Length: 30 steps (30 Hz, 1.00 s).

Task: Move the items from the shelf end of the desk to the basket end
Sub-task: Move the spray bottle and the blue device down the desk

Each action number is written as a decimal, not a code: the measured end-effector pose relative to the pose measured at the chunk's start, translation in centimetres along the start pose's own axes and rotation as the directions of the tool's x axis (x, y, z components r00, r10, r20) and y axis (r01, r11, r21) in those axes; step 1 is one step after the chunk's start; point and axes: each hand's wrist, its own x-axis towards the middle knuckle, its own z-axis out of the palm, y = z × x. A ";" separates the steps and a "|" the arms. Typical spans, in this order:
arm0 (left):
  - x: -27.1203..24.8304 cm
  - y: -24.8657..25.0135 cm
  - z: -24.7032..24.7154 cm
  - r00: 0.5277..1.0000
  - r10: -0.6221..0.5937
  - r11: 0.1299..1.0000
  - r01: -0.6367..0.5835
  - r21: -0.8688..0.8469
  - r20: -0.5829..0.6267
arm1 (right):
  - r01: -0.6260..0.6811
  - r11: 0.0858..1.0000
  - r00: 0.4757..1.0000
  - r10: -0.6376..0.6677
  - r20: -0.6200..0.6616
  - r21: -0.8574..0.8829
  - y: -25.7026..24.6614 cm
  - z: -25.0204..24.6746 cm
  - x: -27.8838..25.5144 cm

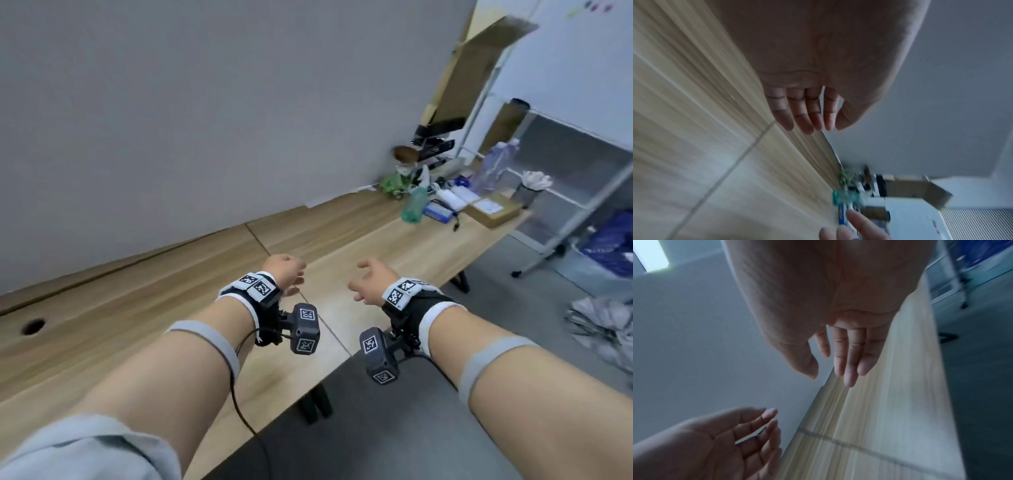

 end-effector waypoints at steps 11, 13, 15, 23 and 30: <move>5.8 9.2 21.9 0.966 0.069 0.987 -0.101 0.122 0.248 | -0.161 0.959 0.965 0.202 -0.168 0.234 12.8 -17.6 1.7; 8.3 10.0 25.1 0.962 0.055 0.988 -0.091 0.123 0.269 | -0.165 0.962 0.960 0.207 -0.189 0.216 14.5 -19.7 3.8; 10.9 11.0 28.0 0.957 0.045 0.989 -0.082 0.120 0.287 | -0.179 0.964 0.954 0.219 -0.206 0.195 15.7 -21.9 6.5; 23.1 16.1 35.1 0.969 -0.041 0.999 0.031 0.043 0.243 | -0.274 0.959 0.945 0.282 -0.163 0.071 17.4 -31.3 19.6; 31.1 18.1 37.8 0.990 -0.067 0.995 0.057 0.081 0.128 | -0.310 0.950 0.948 0.307 -0.086 -0.026 19.0 -34.5 27.5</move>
